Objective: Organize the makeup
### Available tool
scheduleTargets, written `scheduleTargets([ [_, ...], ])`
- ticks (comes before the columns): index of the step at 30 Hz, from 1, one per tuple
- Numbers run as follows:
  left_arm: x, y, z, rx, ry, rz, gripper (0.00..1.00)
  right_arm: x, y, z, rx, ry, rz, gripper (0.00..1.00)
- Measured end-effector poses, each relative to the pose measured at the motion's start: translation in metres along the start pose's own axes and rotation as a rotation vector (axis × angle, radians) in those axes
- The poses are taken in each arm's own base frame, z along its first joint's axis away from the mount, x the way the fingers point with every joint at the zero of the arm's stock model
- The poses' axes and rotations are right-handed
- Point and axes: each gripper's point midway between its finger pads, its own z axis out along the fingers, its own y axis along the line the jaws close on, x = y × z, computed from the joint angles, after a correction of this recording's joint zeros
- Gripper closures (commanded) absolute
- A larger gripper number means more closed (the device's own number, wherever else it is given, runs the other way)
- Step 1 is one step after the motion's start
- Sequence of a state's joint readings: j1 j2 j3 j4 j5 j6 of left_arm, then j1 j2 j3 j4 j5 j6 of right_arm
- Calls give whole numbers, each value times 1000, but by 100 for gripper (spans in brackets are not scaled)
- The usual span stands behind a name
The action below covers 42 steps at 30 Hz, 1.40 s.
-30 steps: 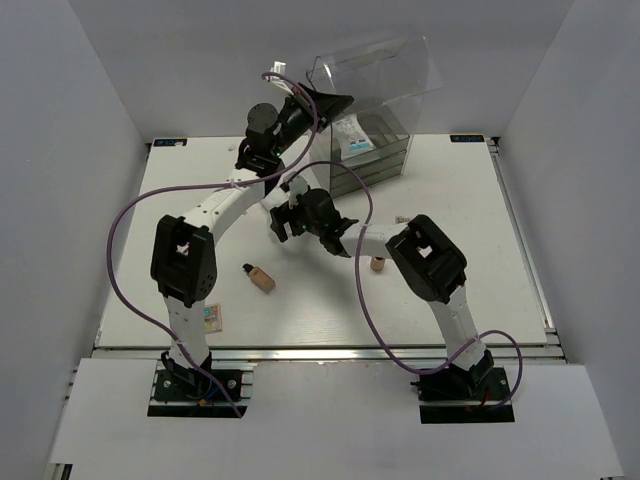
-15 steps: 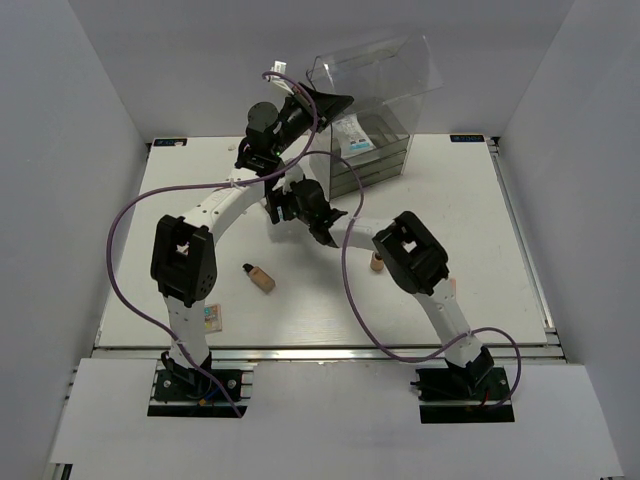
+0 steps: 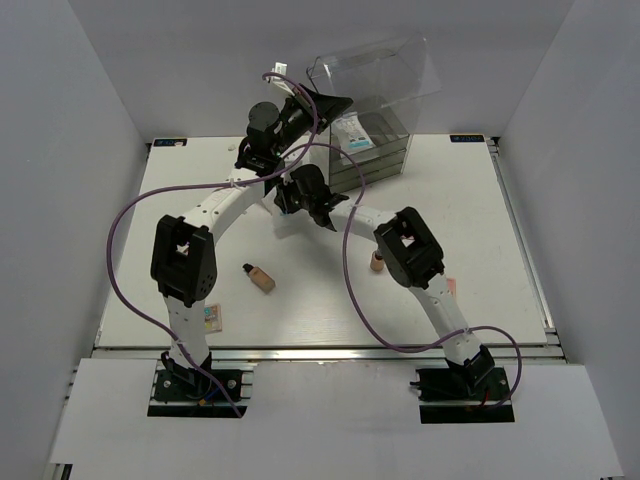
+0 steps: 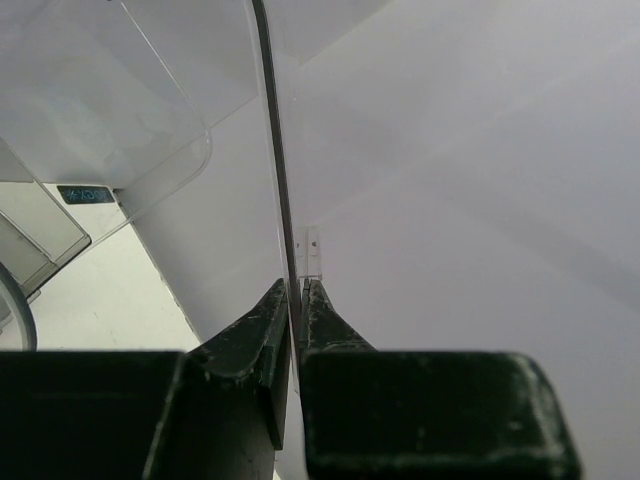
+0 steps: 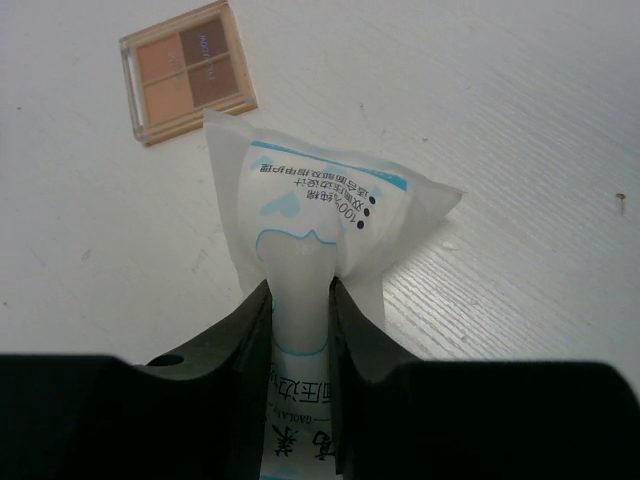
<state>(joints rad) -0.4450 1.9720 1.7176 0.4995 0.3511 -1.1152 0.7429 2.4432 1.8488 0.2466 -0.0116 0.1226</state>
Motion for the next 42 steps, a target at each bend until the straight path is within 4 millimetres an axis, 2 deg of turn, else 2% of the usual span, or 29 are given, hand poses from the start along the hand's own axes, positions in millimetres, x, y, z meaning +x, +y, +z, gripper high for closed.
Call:
scheduleTargets([
  [1,0,0,0,0,0,0,94,-1,2,-1,-15,5,-1,77],
  [3,0,0,0,0,-1,1,95,-2,7,-2,-53,16,-3,89],
  [4,0,0,0,0,-1,1,94,0,8,-3,-74,29,-7,99],
  [8,-1,0,0,0,-3,1,95,6,15,-9,-148,71,-23,100],
  [11,-1,0,0,0,-4,1,95,13,24,-23,-225,113,-50,100],
  [13,0,0,0,2,-5,2,95,22,32,-43,-283,137,-80,100],
  [16,1,2,-1,4,-5,3,95,43,48,-93,-385,180,-148,100],
  [18,2,3,-2,7,-7,5,95,47,57,-127,-448,175,-211,100],
  [22,4,5,-4,16,-11,8,95,25,71,-181,-525,53,-359,100],
  [25,4,5,-4,24,-14,10,95,-12,76,-211,-530,-96,-485,100],
  [28,3,3,-5,34,-19,10,94,-45,71,-232,-479,-218,-609,100],
  [31,4,4,-5,37,-18,8,95,-69,54,-249,-372,-302,-758,100],
  [34,4,4,-6,40,-19,8,95,-80,20,-261,-237,-327,-897,100],
  [36,3,3,-6,47,-22,7,95,-89,-14,-264,-133,-318,-967,100],
  [40,1,-1,-6,62,-28,-1,95,-105,-101,-272,132,-263,-1091,100],
  [42,0,-3,-7,70,-29,-5,95,-111,-137,-273,251,-246,-1153,100],
])
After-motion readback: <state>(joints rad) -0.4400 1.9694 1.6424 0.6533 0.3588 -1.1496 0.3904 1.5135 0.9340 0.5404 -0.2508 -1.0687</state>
